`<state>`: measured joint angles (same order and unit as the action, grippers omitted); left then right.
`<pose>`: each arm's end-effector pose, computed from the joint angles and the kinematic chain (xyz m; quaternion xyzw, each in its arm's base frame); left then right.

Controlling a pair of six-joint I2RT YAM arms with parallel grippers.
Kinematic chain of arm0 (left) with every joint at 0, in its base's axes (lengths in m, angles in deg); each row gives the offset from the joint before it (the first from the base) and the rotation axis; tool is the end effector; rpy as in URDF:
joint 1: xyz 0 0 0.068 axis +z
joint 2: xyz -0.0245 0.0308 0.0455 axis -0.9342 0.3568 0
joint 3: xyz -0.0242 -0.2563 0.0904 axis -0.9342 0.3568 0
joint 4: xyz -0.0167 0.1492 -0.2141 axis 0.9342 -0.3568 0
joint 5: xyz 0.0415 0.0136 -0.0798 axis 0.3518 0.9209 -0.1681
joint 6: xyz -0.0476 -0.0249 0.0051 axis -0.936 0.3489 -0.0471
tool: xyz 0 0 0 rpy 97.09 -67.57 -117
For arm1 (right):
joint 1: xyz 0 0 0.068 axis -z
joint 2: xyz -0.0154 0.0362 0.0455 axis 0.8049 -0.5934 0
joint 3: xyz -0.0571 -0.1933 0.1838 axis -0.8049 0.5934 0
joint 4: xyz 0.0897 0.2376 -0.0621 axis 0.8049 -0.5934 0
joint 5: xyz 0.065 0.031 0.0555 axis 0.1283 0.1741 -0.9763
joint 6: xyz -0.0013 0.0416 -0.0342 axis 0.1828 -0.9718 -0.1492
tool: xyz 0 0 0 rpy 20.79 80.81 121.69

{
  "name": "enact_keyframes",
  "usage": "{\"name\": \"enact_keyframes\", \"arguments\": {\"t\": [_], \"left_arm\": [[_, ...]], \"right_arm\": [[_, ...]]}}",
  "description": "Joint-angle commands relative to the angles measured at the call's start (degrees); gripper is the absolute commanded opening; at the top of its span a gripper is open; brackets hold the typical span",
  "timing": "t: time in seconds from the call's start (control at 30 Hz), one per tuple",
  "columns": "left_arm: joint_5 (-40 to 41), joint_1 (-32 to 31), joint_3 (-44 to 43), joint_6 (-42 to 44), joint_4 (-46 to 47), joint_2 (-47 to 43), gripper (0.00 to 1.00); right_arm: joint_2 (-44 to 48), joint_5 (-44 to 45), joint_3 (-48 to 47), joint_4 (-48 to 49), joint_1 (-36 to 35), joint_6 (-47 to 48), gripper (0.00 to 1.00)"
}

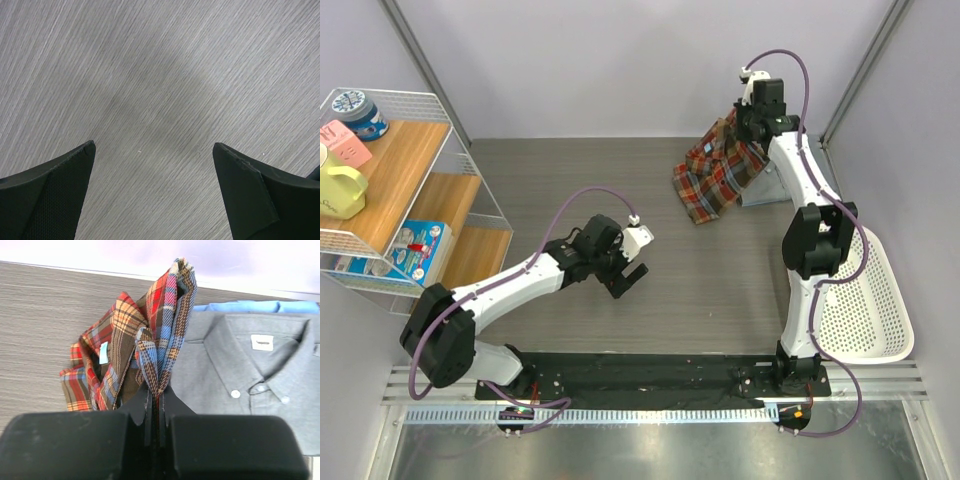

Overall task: Fold and stack the long sleeve shirts
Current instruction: Neatly place the folded shirt to the corner

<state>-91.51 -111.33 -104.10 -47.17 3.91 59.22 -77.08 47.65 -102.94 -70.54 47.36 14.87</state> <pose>0.2096 -0.1939 0.2303 0.4320 0.8368 -0.1240 0.3126 0.4937 0.0532 0.3316 -0.0611 0.8732 0.0061 0.4834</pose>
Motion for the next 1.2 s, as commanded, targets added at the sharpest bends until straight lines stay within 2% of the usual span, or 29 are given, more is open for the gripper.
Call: {"name": "enact_keyframes", "arguments": {"t": [0.0,0.8,1.17], "left_arm": [[0.5,0.1,0.3,-0.1,0.0,-0.4,1.0],[0.9,0.1,1.1,-0.1,0.7,-0.2,1.0],[1.1,0.1,1.6,0.7,-0.1,-1.0,1.0]], "right_arm": [[5.9,2.1,-5.1,1.1,0.2,1.5,0.01],[8.3,5.3,-11.4,0.7,-1.9,0.9,0.01],[7.8,6.0,-12.9,0.6,-0.4,0.1,0.01]]}}
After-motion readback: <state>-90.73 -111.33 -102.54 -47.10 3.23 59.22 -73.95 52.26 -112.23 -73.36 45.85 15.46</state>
